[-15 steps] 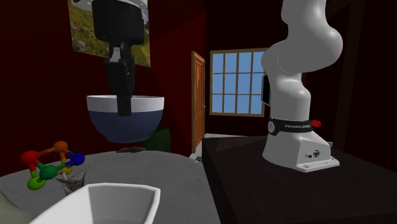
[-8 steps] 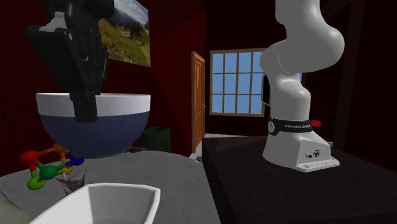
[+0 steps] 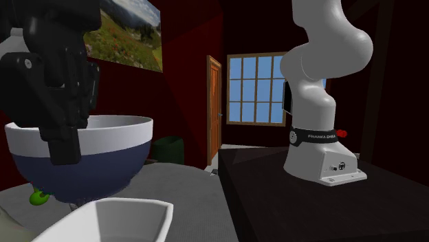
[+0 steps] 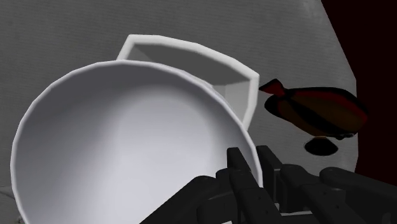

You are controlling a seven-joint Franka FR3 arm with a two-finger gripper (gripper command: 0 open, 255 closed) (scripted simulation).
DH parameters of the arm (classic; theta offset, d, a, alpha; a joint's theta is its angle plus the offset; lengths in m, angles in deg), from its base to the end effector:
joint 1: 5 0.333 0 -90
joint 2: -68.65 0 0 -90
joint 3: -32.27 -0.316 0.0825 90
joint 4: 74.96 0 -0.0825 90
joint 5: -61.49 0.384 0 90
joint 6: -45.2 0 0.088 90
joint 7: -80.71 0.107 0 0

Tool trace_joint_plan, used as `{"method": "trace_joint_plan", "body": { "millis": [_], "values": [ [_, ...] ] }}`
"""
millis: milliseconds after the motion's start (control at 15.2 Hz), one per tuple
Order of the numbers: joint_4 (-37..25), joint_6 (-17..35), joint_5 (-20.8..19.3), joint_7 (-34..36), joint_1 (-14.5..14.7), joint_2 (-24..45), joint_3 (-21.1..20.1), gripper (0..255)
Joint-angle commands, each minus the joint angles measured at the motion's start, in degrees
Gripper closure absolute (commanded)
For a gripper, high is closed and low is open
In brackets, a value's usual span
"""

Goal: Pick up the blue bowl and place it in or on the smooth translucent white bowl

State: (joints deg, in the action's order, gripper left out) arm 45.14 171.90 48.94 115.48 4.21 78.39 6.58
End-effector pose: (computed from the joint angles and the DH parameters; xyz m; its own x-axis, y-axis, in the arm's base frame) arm 0.4697 0.3138 0.3455 0.9909 0.1329 0.0227 0.1300 -0.9862 0.1024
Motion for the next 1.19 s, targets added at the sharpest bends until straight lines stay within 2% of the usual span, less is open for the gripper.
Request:
{"method": "trace_joint_plan", "body": {
  "millis": [0,858,1122],
  "values": [
    [0.4,1.2,-0.7,0.6,0.1,0.9,0.2,255],
    [2.5,9.4,-6.2,4.9,1.5,8.0,2.1,255],
    [2.5,9.4,-6.2,4.9,1.5,8.0,2.1,255]
  ]
}}
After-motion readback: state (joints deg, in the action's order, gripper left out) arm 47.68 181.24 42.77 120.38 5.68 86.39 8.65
